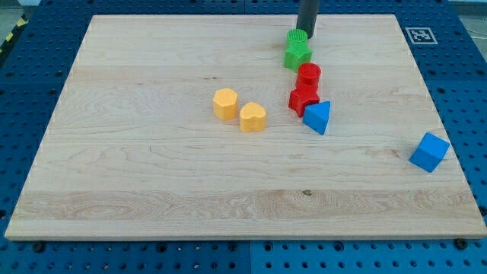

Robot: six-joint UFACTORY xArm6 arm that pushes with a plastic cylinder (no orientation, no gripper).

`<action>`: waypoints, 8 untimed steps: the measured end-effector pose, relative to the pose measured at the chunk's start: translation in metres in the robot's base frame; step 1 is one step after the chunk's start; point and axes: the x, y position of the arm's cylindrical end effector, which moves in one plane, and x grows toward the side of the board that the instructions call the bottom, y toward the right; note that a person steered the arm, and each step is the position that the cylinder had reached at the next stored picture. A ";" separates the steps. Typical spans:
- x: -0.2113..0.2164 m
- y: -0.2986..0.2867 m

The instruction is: Push the blue triangle close to the yellow blocks

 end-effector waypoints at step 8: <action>0.096 0.082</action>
